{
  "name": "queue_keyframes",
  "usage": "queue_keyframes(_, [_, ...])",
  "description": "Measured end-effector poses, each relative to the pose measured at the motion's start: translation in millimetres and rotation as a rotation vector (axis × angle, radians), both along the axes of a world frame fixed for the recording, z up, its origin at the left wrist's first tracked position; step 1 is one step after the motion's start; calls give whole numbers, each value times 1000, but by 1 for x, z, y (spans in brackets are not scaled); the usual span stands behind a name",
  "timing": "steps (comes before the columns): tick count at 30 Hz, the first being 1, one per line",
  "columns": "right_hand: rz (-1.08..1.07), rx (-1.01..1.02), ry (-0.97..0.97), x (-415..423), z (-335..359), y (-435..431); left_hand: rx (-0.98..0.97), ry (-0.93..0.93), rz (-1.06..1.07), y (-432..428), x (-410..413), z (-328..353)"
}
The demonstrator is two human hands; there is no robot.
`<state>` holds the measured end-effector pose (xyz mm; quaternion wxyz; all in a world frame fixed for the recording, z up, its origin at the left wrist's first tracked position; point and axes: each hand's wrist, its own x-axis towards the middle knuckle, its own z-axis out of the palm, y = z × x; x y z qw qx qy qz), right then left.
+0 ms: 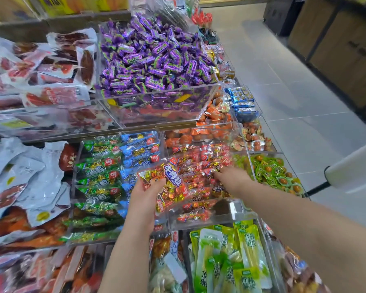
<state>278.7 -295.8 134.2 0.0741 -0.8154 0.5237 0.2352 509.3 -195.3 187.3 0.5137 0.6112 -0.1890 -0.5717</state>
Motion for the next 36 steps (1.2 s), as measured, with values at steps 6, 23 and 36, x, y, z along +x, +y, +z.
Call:
queue_keyframes(6, [90, -142, 199, -8, -33, 21, -13, 3, -10, -2, -4, -3])
queue_keyframes(23, [111, -183, 194, -1, -31, -6, 61, 168, 6, -5, -13, 11])
queue_keyframes(36, [-479, 513, -1209, -8, 92, 32, -142, 329, -170, 1, -50, 21])
